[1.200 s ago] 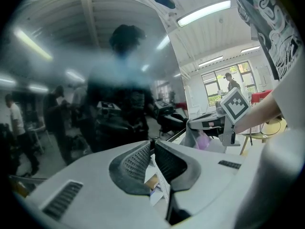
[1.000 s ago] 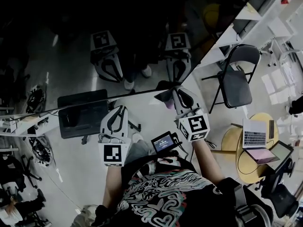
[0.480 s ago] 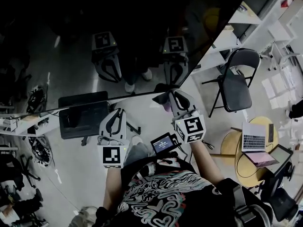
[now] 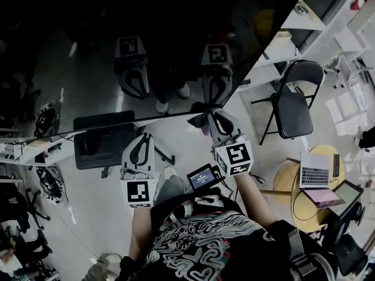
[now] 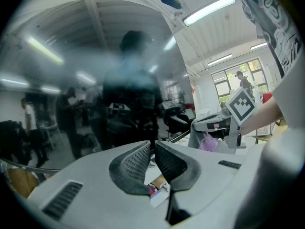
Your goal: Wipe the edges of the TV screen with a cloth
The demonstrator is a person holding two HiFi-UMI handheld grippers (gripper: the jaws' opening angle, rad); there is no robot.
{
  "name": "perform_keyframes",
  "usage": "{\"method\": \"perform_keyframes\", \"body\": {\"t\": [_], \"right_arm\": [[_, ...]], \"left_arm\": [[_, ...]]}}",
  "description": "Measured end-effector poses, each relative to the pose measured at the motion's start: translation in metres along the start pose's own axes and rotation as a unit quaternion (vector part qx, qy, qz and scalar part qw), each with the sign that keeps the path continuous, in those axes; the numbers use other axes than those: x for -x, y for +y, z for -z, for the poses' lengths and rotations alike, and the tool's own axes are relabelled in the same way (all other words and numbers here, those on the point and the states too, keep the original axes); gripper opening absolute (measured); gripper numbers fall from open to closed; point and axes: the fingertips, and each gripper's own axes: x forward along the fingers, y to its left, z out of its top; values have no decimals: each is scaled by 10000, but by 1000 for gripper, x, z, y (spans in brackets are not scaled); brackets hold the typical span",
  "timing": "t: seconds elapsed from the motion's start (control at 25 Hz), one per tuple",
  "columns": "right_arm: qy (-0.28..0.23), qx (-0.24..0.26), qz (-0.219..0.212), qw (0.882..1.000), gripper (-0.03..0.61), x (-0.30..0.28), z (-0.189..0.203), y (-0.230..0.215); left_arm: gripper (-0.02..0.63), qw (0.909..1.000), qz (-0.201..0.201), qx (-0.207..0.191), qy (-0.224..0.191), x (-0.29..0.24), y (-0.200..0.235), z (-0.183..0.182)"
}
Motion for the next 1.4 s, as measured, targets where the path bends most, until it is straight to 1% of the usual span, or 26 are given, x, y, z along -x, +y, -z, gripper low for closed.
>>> {"method": "perform_keyframes", "body": {"t": [0.16, 0.36, 0.52, 0.84, 1.08, 1.4], "right_arm": [[9, 0, -55, 10000, 38, -2, 0, 2], [7, 41, -170, 9998, 37, -6, -2, 10], [26, -57, -204, 9998, 38, -8, -4, 15], [9, -223, -252, 9994, 37, -9, -2, 23], [46, -72, -217, 9997, 37, -12, -2, 26], [136, 31, -250, 9996, 37, -18, -4, 47]], "left_arm": [[40, 9999, -79, 31, 78, 0, 3, 3], [40, 9998, -134, 103, 77, -2, 6, 6], [40, 9996, -249, 50, 107, -1, 11, 5], [40, 9984, -513, 179, 161, 7, 20, 10], [40, 9968, -746, 253, 136, 18, 32, 12], [40, 9957, -845, 365, 45, 33, 55, 18]]}}
